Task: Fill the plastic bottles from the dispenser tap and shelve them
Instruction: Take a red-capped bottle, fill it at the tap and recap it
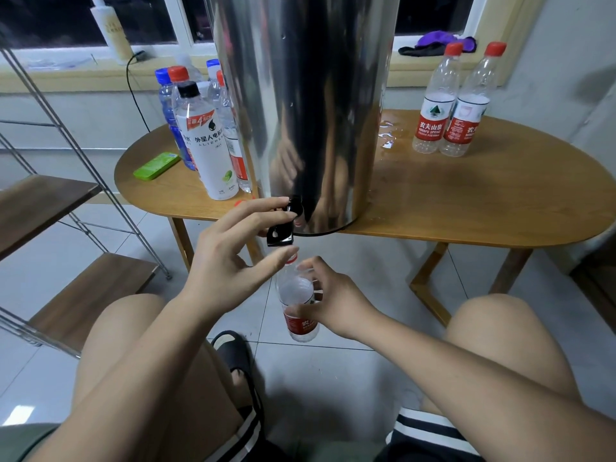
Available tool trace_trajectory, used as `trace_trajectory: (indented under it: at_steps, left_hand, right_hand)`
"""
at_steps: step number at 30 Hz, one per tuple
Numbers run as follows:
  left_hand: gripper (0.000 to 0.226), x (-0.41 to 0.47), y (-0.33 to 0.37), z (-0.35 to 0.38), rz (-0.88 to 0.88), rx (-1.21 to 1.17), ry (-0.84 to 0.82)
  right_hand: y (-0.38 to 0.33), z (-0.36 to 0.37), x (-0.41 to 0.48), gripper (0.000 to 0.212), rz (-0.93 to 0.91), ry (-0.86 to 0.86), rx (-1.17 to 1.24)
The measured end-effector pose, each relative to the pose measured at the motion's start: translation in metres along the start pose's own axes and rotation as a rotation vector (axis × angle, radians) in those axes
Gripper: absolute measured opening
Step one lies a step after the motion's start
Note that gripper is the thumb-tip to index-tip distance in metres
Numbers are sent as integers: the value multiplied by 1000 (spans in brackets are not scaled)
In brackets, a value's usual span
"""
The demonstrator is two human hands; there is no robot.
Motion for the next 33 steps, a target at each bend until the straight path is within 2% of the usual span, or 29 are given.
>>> trace_trajectory:
  at_steps: [19,33]
  left_hand:
    - [28,-1,-1,5,-26,-70,49]
    - [32,-8,-14,15,-204,-252,77]
  right_hand:
    - [3,3,0,71,22,-16,-87]
    - [7,3,2,73,29,-6,-113]
Point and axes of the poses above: each hand's wrist, its own x-axis towards the middle knuckle, its own z-axis out of the palm, y = z × x, the point moved 3 cm from there along x, towards the middle knuckle, and after that the axes turned 1 degree about -z, right-handed, at the moved point
